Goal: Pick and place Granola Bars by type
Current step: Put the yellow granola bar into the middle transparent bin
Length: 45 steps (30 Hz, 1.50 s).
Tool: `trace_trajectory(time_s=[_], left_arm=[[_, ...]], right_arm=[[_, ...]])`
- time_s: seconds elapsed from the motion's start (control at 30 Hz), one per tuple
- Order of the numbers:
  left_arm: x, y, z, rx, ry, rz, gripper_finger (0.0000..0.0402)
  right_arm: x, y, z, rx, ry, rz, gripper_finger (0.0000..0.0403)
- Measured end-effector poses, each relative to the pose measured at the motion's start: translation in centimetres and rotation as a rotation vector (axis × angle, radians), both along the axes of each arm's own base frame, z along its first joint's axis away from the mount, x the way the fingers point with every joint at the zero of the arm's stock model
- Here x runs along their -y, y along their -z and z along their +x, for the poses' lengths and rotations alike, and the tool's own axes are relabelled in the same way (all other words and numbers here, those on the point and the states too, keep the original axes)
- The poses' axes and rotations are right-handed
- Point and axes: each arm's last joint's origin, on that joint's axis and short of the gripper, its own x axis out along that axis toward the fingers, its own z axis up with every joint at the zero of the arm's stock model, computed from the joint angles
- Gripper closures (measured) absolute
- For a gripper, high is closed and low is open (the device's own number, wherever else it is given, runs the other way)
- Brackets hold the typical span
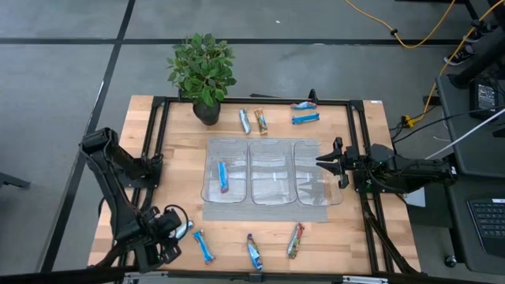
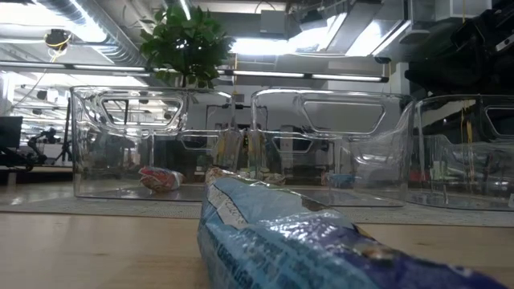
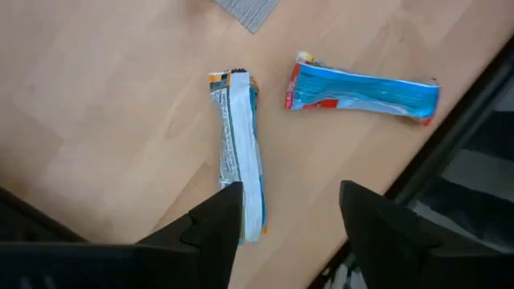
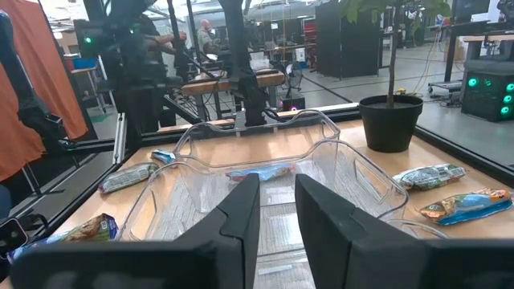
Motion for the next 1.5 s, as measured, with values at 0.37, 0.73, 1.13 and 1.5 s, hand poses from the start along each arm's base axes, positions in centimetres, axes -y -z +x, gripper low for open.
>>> trace_trajectory(time_s=[0.37,0.73,1.13,1.5], left_arm=[[-1.0,4.3,-0.1,-0.001,-0.039,-0.014,0.0156],[-2.3,7.9,-0.1,-0.002,-0.069,-0.057,0.0158],[-3.2,10.1,-0.5,0.009,-0.144,-0.121,0.0198],[-3.4,10.3,-0.5,0.006,-0.185,-0.118,0.0295]], right_arm=[[0.0,0.0,0.0,0.000,0.000,0.001,0.0318],[0.0,0.0,0.0,0.000,0.000,0.001,0.0318],[0.0,0.0,0.0,0.000,0.000,0.000,0.0318],[0.0,0.0,0.0,0.000,0.000,0.000,0.0318]])
